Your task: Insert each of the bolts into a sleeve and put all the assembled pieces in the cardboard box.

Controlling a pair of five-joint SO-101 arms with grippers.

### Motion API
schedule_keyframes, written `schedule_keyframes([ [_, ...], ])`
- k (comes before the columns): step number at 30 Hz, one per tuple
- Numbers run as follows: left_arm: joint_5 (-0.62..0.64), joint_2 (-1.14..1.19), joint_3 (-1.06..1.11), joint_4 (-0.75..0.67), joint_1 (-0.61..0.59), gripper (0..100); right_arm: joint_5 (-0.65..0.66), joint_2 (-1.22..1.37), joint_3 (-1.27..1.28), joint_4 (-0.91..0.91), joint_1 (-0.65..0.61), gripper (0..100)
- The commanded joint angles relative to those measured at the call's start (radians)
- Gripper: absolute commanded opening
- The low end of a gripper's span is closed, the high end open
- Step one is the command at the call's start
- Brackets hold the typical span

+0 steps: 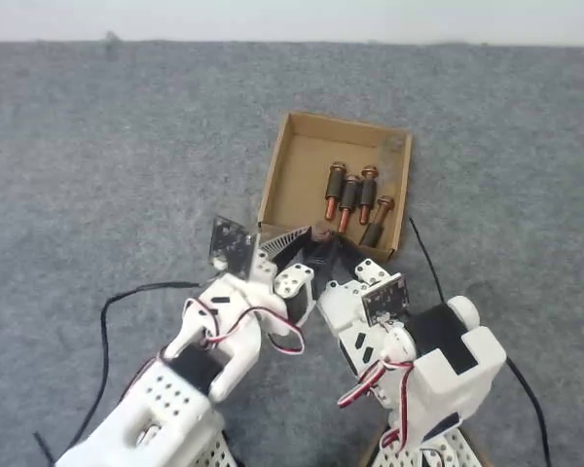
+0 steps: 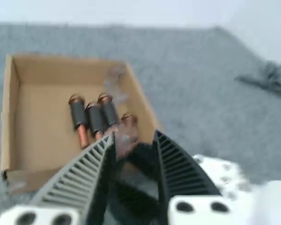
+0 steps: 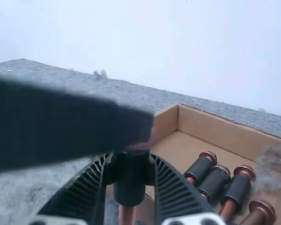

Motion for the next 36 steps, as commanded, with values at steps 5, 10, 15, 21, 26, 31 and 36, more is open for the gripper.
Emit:
schedule_keyframes([
  [5, -0.009, -0.391, -0.058, 0.261, 0.005, 13, 0.020, -0.044, 0.017, -0.008, 0.005, 0.6],
  [10, -0.009, -0.499, -0.031, 0.319, -0.005, 13, 0.020, -0.041, 0.017, -0.008, 0.005, 0.6],
  [15, -0.009, -0.537, -0.031, 0.347, -0.068, 13, 0.020, -0.039, 0.017, -0.008, 0.005, 0.6],
  [21, -0.011, -0.586, -0.033, 0.345, -0.242, 13, 0.020, -0.039, 0.017, -0.007, 0.005, 0.6],
  [26, -0.012, -0.608, -0.045, 0.350, -0.368, 6, 0.020, -0.039, 0.017, -0.007, 0.005, 0.6],
  [31, -0.012, -0.608, -0.087, 0.384, -0.496, 1, 0.020, -0.039, 0.017, -0.007, 0.005, 0.6],
  [36, -0.012, -0.608, -0.208, 0.594, -0.526, 1, 0.020, -0.039, 0.017, -0.007, 0.005, 0.6],
])
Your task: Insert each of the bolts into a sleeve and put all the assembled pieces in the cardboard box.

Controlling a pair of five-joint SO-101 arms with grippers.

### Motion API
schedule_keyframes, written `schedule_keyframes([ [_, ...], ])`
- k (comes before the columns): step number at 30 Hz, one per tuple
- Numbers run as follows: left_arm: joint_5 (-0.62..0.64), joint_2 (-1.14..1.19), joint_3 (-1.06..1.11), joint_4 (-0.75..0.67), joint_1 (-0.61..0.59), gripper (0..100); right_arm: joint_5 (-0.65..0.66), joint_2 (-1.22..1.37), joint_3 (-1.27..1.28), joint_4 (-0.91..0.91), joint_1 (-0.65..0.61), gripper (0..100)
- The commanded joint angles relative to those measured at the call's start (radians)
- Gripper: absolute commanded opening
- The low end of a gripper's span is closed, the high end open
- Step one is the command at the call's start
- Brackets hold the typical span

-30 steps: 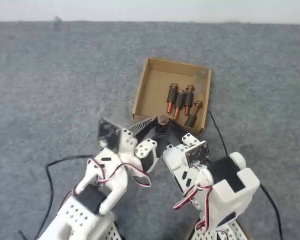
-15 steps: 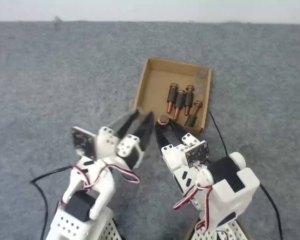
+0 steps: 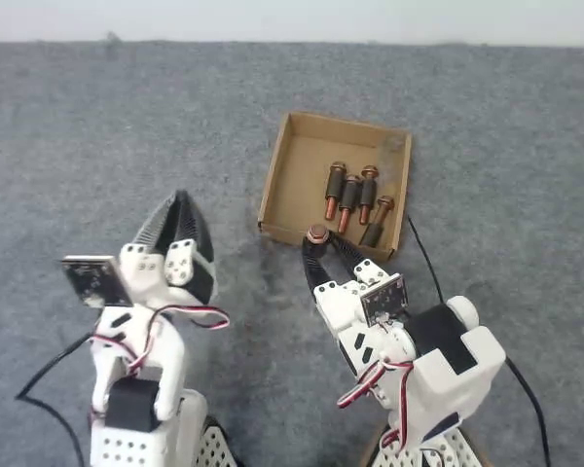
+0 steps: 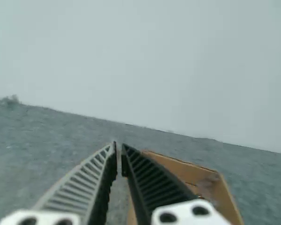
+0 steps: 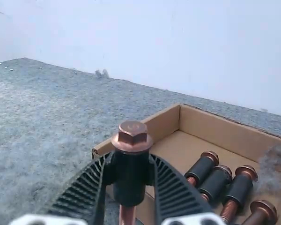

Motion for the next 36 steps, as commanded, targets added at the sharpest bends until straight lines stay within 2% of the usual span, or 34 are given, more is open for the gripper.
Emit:
schedule_keyframes([
  [1, -0.014, -0.020, -0.145, 0.161, -0.009, 1, 0.020, -0.039, 0.017, -0.007, 0.007, 0.6],
  [5, -0.018, -0.020, -0.242, 0.304, -0.009, 1, 0.021, -0.039, 0.017, -0.007, 0.007, 0.6],
  [11, -0.183, -0.020, -0.283, 0.436, -0.012, 1, 0.021, -0.039, 0.023, -0.007, 0.007, 0.6],
  [19, -0.292, -0.020, -0.269, 0.566, -0.043, 1, 0.021, -0.041, 0.023, -0.007, 0.008, 0.6],
  [24, -0.364, -0.020, -0.209, 0.546, -0.137, 1, 0.021, -0.041, 0.023, -0.007, 0.008, 0.6],
  [29, -0.381, -0.020, -0.076, 0.422, -0.224, 1, 0.021, -0.041, 0.023, -0.007, 0.008, 0.6],
  [36, -0.379, -0.020, 0.119, 0.287, -0.259, 1, 0.021, -0.041, 0.023, -0.007, 0.012, 0.6],
])
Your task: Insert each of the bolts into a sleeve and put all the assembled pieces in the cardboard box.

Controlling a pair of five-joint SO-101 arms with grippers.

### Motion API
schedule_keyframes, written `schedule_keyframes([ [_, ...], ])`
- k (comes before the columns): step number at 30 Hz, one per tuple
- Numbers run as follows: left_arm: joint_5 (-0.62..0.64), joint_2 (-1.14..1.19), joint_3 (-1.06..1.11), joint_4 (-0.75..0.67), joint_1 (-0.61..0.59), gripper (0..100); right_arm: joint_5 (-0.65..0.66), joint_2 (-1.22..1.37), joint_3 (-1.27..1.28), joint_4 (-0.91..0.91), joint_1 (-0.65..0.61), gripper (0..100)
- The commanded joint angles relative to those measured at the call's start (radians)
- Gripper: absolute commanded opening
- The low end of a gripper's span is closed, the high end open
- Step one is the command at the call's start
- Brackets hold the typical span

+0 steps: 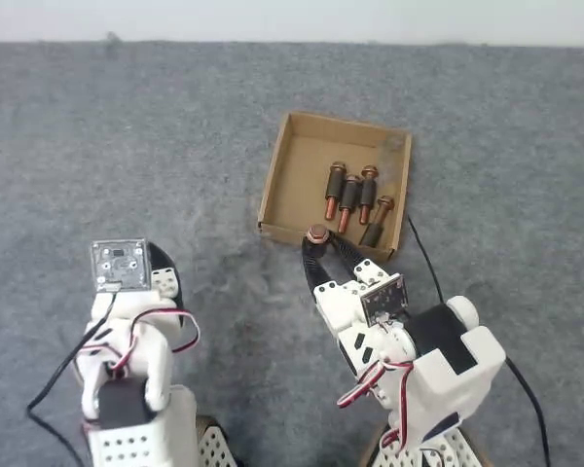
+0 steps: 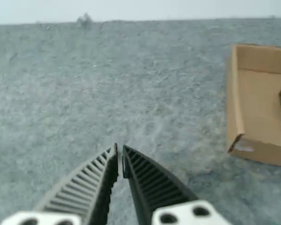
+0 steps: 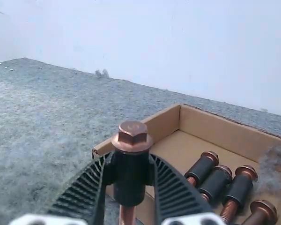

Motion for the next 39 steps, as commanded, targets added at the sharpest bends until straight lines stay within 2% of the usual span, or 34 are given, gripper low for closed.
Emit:
schedule_keyframes([
  [1, -0.011, -0.020, 0.044, -0.060, -0.008, 1, 0.021, -0.041, 0.023, -0.007, 0.012, 0.6],
  [6, -0.011, -0.020, 0.119, -0.055, 0.000, 1, 0.021, -0.039, 0.023, -0.007, 0.013, 0.6],
  [10, -0.012, -0.020, 0.117, 0.005, 0.003, 1, 0.021, -0.039, 0.021, -0.005, 0.015, 0.6],
  [17, -0.014, -0.020, 0.117, 0.020, 0.020, 1, 0.021, -0.038, 0.018, 0.001, 0.018, 0.6],
  [20, -0.015, -0.020, 0.117, 0.049, 0.061, 1, 0.021, -0.038, -0.011, 0.001, 0.071, 0.6],
  [26, -0.015, -0.018, 0.117, 0.080, 0.069, 1, 0.021, -0.038, -0.097, 0.001, 0.194, 0.6],
  [32, -0.015, -0.018, 0.117, 0.081, 0.068, 1, 0.023, -0.038, -0.206, 0.004, 0.262, 0.6],
  [39, -0.015, -0.017, 0.117, 0.083, 0.066, 1, 0.023, -0.047, -0.396, 0.213, 0.349, 0.6],
])
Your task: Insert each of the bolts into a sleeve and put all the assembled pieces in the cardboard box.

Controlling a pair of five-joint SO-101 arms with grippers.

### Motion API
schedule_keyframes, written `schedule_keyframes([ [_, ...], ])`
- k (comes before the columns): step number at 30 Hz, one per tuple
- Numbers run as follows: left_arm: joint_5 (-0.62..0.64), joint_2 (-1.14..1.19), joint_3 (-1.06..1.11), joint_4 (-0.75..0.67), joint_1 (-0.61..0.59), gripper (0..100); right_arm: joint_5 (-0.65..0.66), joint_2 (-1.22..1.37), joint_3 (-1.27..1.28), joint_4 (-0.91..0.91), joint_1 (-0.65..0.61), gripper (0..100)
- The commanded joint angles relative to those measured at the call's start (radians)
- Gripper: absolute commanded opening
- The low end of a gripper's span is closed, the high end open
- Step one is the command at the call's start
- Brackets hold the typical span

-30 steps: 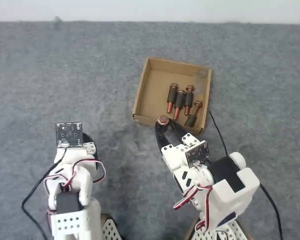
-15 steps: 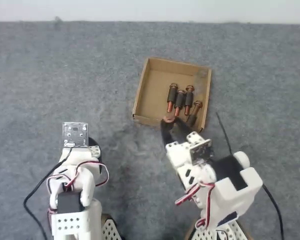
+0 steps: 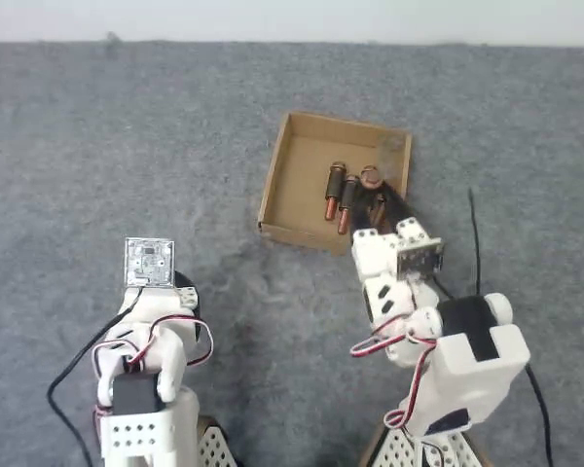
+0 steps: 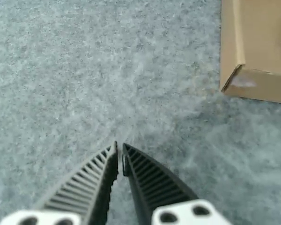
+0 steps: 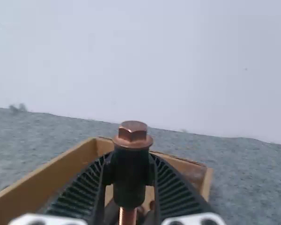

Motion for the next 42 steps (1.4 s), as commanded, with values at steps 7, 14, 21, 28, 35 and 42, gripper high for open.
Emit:
schedule_keyframes([
  [7, -0.011, -0.017, -0.010, 0.005, 0.002, 1, 0.025, -0.048, -0.298, 0.305, 0.102, 0.6],
  [14, -0.011, -0.017, -0.010, 0.005, 0.002, 1, 0.023, -0.039, -0.456, 0.545, 0.128, 0.6],
  [21, -0.011, -0.017, -0.010, 0.005, 0.002, 1, 0.023, -0.039, -0.618, 0.865, 0.128, 0.6],
  [28, -0.011, -0.017, -0.010, 0.005, 0.002, 1, 0.020, -0.038, -0.813, 1.251, 0.120, 0.6],
  [35, -0.011, -0.017, -0.010, 0.005, 0.002, 1, 0.017, -0.038, -0.962, 1.600, 0.110, 0.6],
  [42, -0.011, -0.017, -0.010, 0.003, 0.002, 1, 0.014, -0.038, -1.025, 1.848, 0.085, 0.6],
])
